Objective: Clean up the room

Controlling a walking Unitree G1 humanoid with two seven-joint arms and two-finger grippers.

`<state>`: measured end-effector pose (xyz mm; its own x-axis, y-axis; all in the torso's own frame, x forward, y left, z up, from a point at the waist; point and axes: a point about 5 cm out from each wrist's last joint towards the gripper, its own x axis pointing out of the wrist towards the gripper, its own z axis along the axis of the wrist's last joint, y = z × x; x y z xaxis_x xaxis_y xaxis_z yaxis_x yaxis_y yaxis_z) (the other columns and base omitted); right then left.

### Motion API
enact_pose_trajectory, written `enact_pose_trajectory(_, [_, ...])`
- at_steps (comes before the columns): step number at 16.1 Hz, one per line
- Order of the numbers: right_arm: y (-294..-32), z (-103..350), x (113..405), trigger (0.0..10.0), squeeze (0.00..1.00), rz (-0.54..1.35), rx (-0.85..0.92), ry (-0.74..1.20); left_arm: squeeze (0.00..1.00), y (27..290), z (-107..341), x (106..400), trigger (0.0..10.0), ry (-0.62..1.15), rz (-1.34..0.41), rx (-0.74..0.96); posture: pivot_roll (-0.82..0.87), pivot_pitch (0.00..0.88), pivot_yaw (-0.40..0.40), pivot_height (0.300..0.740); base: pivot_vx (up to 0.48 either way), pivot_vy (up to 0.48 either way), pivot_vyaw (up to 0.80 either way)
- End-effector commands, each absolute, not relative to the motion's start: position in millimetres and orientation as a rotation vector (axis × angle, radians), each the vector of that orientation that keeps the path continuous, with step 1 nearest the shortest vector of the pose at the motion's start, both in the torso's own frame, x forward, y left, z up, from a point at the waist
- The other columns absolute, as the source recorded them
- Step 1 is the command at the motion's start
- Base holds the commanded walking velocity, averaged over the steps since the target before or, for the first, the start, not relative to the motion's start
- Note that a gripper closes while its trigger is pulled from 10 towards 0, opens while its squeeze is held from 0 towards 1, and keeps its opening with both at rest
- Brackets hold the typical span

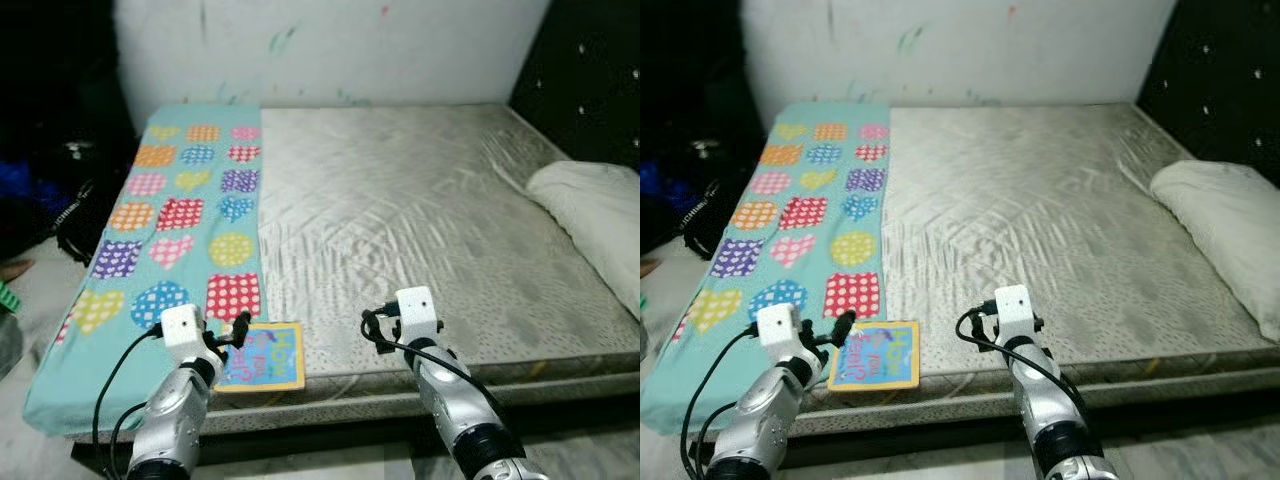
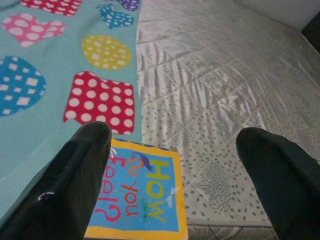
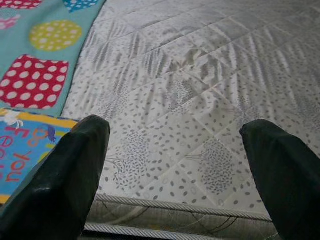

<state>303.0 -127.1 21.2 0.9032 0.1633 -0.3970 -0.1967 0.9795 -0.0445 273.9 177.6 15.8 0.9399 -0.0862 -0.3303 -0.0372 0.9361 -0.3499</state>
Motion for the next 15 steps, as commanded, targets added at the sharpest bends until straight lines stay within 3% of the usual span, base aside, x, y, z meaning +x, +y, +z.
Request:
enact_pose_trajectory(1, [-127.3,24.4,305.4,10.0,0.0,0.197,-0.099,0.388,0.0,178.9,18.7,275.9,10.0,0.331,-0.027,-0.374,-0.1,0.0,-0.032,0.74,0.0,0.0,0.0])
enact_pose_trajectory(12, [-126.6,22.8,305.5,10.0,0.0,0.207,-0.096,0.4,0.0,178.5,17.5,276.3,10.0,0.341,-0.036,-0.38,-0.09,0.0,-0.034,0.74,0.295,0.0,0.0])
enact_pose_trajectory(15, [-126.6,22.2,305.7,10.0,0.0,0.204,-0.089,0.405,0.0,176.8,17.2,277.4,10.0,0.345,-0.048,-0.375,-0.09,0.0,-0.028,0.74,0.0,0.0,0.0])
